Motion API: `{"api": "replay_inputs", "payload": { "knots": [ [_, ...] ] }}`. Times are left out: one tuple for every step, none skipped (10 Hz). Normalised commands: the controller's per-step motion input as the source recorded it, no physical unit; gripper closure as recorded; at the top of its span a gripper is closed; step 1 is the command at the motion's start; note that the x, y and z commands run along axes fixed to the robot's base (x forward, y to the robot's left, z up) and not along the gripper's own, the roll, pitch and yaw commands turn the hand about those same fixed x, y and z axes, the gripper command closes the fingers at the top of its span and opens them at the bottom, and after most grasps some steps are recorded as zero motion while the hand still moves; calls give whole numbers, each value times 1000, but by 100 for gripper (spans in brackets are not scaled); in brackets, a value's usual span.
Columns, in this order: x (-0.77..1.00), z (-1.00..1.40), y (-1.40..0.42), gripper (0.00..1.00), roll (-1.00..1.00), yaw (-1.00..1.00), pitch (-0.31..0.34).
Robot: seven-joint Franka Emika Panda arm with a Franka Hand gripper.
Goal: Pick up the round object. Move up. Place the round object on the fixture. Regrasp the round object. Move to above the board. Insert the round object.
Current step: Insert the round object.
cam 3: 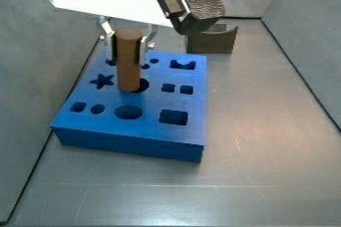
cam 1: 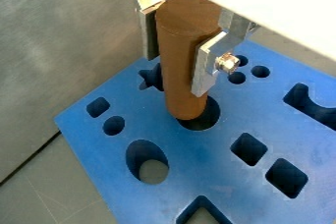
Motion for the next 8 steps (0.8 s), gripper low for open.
{"api": "replay_inputs", "payload": {
  "knots": [
    [114, -169, 0, 100, -820, 0, 0],
    [71, -131, 106, 100, -997, 0, -34],
    [0, -160, -317, 100, 129, -106, 29],
    [0, -214, -223, 100, 123, -94, 54],
    [9, -51, 0, 100, 0, -17, 0],
    [23, -71, 0, 100, -69, 0, 0],
    [389, -206, 0, 100, -343, -266, 220],
    [391, -83, 0, 100, -331, -206, 140]
  ]
}}
